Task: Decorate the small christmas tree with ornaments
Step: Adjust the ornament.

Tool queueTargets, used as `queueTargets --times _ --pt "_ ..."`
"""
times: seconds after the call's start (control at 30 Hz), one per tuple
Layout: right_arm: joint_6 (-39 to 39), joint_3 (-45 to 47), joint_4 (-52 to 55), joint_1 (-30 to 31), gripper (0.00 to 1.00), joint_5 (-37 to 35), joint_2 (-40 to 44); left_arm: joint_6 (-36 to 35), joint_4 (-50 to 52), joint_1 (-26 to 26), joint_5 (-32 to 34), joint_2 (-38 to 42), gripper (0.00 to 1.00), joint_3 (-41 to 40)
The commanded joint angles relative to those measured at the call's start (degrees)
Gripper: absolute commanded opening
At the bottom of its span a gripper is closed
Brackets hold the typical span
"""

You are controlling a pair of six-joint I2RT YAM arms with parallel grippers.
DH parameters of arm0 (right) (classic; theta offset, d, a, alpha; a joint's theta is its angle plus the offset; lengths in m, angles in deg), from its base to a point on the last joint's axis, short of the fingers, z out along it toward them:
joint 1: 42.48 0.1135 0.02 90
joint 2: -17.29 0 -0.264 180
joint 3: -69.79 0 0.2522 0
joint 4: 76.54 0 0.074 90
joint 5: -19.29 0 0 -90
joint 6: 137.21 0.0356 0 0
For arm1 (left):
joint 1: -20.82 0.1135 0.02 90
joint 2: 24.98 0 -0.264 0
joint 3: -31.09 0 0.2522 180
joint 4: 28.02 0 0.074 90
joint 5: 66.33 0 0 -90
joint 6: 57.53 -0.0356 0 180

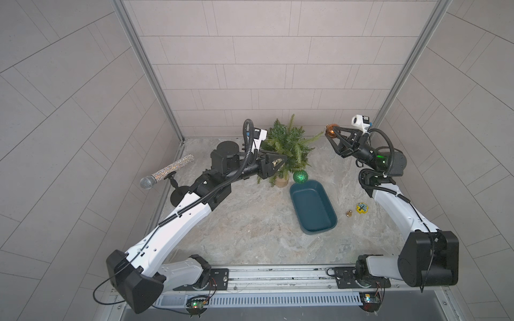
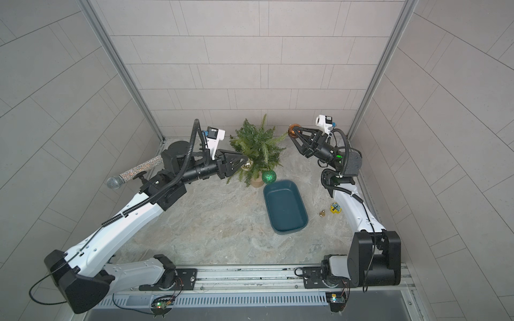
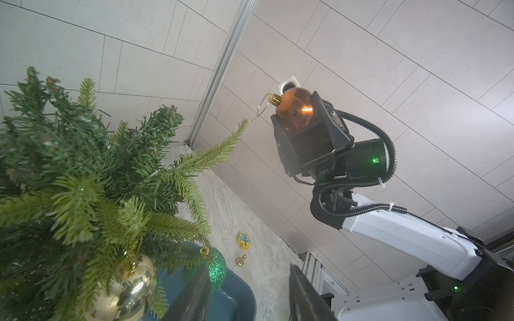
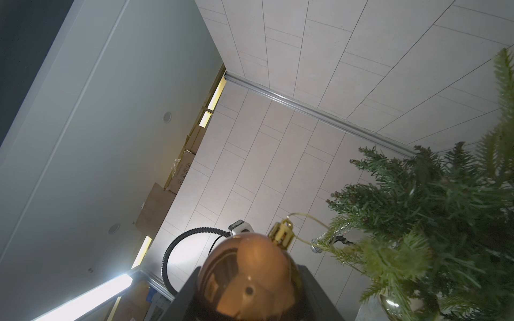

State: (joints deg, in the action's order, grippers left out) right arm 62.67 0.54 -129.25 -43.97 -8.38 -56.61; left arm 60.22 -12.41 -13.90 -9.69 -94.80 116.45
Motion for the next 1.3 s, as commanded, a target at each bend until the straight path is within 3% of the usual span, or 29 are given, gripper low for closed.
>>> queueTargets --times 0.0,0.1,0.13,0.17,0.23,0.3,0.57,0.8,0.97,1.27 --pt "-7.09 0.90 6.73 0.68 0.47 1.71 5.92 2.98 -2.30 0.44 -1.88 -0.79 0.49 2.81" --pt "-31.03 0.04 36.04 1.64 0.47 2.63 13.12 3.63 -1.26 0.44 -1.38 -1.26 0.49 3.66" --pt "-44.27 -1.99 52.79 2.03 0.47 1.27 15.71 3.63 -0.34 0.44 -1.22 -1.45 0.49 4.07" --pt "-59.38 -5.36 70.82 2.54 0.47 -1.91 17.80 3.80 0.28 0.44 -1.35 -1.70 0.49 4.38" --pt "-80.92 -11.19 95.85 5.21 0.48 -11.31 20.49 4.71 1.04 0.44 -1.82 -2.14 0.49 4.74" --pt "-91.60 -12.89 105.78 9.14 0.49 -22.54 23.65 5.82 0.62 0.44 -3.05 -2.59 0.49 4.90" --pt "-104.39 1.40 97.27 20.21 0.49 -45.18 40.41 11.64 -2.55 0.44 -10.28 -5.03 0.49 6.16" --pt "-114.75 7.25 93.13 31.55 0.49 -46.89 46.08 16.79 -3.64 0.08 -17.26 -7.39 0.49 5.73" --pt "-120.28 3.18 98.49 38.54 0.49 -50.38 40.51 18.40 -4.24 -0.57 -20.30 -7.15 0.49 2.94" --pt "-135.81 2.33 96.84 60.83 0.51 -68.55 35.71 19.89 -4.45 -1.12 -23.56 -2.94 0.49 -5.42"
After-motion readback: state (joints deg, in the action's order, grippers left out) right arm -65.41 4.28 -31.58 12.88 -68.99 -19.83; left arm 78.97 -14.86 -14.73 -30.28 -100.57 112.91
